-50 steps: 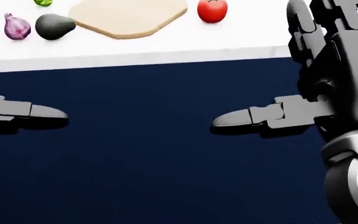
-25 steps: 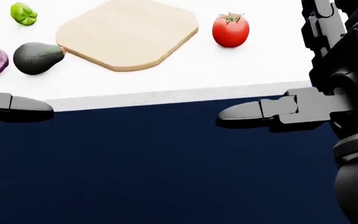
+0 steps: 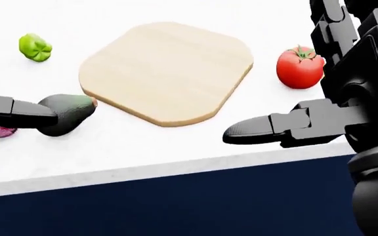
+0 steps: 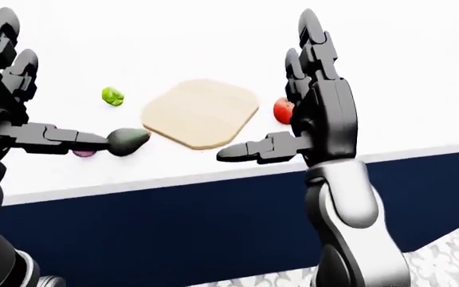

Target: Place the avocado, onion, tomato and bell pepper on the cutting board.

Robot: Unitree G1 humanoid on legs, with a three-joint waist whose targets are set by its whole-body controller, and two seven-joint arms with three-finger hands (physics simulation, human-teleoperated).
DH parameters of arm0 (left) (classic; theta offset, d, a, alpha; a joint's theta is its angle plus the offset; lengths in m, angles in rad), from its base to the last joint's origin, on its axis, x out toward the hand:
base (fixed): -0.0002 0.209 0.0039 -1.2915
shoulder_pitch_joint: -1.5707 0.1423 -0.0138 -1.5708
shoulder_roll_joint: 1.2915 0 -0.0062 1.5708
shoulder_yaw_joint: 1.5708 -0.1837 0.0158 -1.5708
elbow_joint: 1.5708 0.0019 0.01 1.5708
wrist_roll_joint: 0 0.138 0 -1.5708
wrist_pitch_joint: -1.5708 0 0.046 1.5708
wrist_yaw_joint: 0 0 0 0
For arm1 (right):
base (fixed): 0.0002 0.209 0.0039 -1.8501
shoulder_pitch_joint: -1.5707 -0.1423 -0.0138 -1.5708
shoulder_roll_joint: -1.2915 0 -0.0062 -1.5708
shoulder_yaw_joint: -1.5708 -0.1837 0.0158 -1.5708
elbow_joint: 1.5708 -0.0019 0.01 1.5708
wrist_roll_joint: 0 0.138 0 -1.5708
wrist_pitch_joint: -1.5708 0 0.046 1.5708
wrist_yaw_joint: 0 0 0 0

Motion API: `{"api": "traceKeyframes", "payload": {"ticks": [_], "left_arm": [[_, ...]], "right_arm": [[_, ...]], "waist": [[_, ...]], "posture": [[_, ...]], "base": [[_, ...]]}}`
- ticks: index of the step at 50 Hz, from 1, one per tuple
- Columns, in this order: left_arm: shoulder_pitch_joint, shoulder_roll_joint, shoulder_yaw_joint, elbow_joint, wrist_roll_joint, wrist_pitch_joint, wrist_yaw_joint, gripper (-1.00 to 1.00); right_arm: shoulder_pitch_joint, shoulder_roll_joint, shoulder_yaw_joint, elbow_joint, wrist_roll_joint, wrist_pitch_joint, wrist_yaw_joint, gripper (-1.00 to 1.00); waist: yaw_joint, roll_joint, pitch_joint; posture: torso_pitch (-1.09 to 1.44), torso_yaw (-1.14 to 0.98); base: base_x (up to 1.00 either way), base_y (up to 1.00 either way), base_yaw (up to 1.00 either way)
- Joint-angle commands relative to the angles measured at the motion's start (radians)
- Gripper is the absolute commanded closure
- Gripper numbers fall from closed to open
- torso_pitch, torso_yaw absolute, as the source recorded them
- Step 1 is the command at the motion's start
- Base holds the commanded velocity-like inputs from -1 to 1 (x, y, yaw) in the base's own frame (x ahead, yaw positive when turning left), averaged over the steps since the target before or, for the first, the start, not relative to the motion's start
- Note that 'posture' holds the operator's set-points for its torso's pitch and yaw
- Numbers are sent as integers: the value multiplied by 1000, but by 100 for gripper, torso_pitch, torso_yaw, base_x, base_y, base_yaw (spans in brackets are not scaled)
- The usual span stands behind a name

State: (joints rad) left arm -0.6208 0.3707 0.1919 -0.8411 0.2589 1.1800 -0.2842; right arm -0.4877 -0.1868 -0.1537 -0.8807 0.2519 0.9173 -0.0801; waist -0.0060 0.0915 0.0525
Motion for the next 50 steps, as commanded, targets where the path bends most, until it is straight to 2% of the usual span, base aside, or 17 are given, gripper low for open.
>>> {"api": "traceKeyframes", "payload": {"ticks": [1,5,8,11,16,19,21,23,25,28,30,31,32,33,37,45,50], "left_arm": [[-28,6,4,-19,15,-26,-1,-100],[-23,4,6,-18,26,-33,-9,-100],[-18,-6,2,-12,32,-45,-8,-100],[-22,-4,0,-12,37,-42,-13,-100],[-25,-8,-9,-10,46,-46,-17,-100],[-24,-15,-13,-4,51,-53,-18,-100],[-26,-15,-12,-3,55,-53,-22,-100],[-28,-16,-14,-8,60,-48,-25,-100],[-29,-14,-13,-10,63,-44,-30,-100],[-30,-19,-17,-3,67,-51,-28,-100],[-33,-19,-16,1,69,-54,-30,-100],[-35,-18,-16,1,70,-51,-31,-100],[-33,-17,-16,1,72,-52,-32,-100],[-34,-16,-16,0,74,-51,-34,-100],[-44,-13,-16,4,77,-48,-38,-100],[-46,2,-4,-16,83,-27,-54,-100],[-39,15,13,-44,83,-4,-64,-100]], "right_arm": [[-31,-1,-18,-18,3,-22,-15,-100],[-31,-5,-21,-20,16,-26,-23,-100],[-27,-11,-19,-21,14,-45,-13,-100],[-28,-9,-23,-19,23,-50,-14,-100],[-24,-15,-27,-20,32,-57,-20,-100],[-18,-20,-24,-15,25,-63,-23,-100],[-15,-15,-31,-20,32,-61,-22,-100],[-18,-16,-36,-15,28,-52,-33,-100],[-18,-13,-50,-14,44,-54,-40,-100],[-15,-28,-39,-19,35,-55,-39,-100],[-13,-33,-35,-14,23,-62,-33,-100],[-16,-31,-37,-17,26,-58,-33,-100],[-15,-34,-32,-20,20,-62,-28,-100],[-15,-36,-35,-17,16,-64,-26,-100],[-30,-9,-61,-24,53,-54,-40,-100],[-38,-56,-66,-42,61,-7,-50,-100],[-52,-135,-91,-14,-4,64,-27,-100]], "waist": [[1,2,-23],[-5,-44,-10],[-1,-63,1],[11,-64,-38],[27,-104,-24],[32,-153,-24],[22,-140,-18],[21,-155,0],[25,-148,-12],[16,-137,4],[6,-108,0],[2,-82,-10],[-9,-76,-18],[-5,-91,-9],[-4,-99,-23],[7,-110,-31],[10,-112,-27]], "posture": [[0,0],[0,0],[0,0],[0,0],[0,0],[0,0],[0,0],[0,0],[0,0],[0,0],[0,0],[0,0],[0,0],[0,0],[0,0],[0,0],[0,0]], "base": [[0,0,0],[0,0,0],[0,0,0],[2,0,25],[14,0,42],[16,0,45],[16,0,39],[4,0,0],[0,0,0],[0,0,0],[0,0,0],[0,0,0],[0,0,0],[3,0,0],[4,0,0],[0,0,0],[0,0,0]]}}
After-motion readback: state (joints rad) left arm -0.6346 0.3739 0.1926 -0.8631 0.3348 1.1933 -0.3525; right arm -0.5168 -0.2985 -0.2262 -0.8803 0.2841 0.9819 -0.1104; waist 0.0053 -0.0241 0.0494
